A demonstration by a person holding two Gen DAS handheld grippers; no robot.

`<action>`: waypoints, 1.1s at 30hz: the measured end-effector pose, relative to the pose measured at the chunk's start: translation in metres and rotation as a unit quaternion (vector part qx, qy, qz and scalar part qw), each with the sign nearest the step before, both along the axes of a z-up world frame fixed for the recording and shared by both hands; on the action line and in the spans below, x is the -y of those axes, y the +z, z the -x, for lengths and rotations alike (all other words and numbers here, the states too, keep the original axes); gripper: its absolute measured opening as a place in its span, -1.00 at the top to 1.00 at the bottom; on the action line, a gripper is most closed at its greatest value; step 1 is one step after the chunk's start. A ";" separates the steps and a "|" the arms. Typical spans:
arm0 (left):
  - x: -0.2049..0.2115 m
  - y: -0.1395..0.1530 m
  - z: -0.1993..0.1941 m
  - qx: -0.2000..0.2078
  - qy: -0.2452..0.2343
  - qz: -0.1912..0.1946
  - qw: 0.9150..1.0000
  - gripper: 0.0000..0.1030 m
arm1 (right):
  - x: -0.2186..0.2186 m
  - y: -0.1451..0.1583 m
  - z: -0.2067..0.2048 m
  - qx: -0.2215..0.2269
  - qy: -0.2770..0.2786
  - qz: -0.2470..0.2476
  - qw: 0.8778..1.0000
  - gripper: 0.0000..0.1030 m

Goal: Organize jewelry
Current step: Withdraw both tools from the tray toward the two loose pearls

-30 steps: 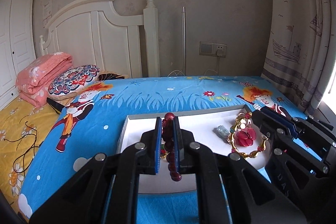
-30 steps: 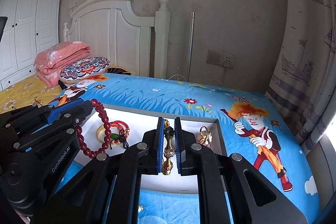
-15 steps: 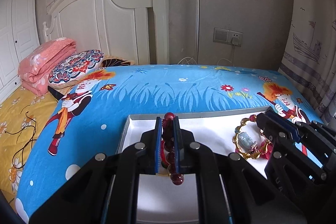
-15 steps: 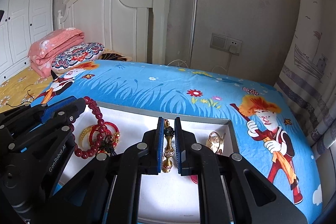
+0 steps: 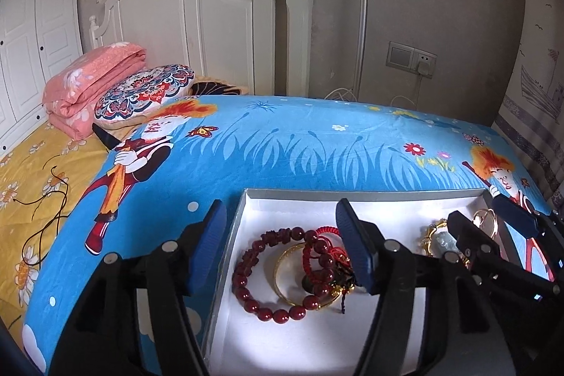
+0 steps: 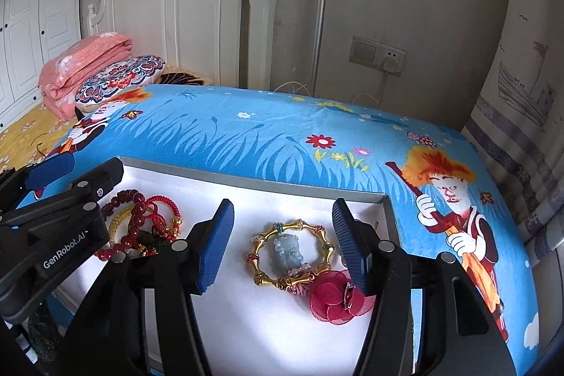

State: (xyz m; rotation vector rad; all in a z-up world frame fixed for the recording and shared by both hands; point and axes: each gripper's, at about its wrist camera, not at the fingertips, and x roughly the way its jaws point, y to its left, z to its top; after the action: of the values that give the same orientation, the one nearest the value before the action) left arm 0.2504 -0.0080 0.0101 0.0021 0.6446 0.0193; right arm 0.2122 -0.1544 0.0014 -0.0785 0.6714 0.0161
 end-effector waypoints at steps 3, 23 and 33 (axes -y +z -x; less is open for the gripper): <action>0.000 -0.003 0.001 -0.001 0.001 -0.003 1.000 -0.33 | 0.003 -0.003 0.002 -0.003 -0.004 -0.004 1.000 -0.07; 0.007 -0.002 0.064 0.020 -0.015 -0.030 0.999 -0.89 | 0.025 -0.008 0.062 0.012 -0.007 -0.033 0.999 -0.09; 0.006 -0.013 0.117 0.041 -0.025 -0.058 0.997 -0.90 | 0.041 -0.019 0.112 0.007 -0.025 -0.069 0.997 -0.10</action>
State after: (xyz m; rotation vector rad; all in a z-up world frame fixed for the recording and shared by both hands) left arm 0.1336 -0.0139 -0.0030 0.1295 0.5597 0.0079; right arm 0.1001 -0.1954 -0.0172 0.0717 0.6572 0.0130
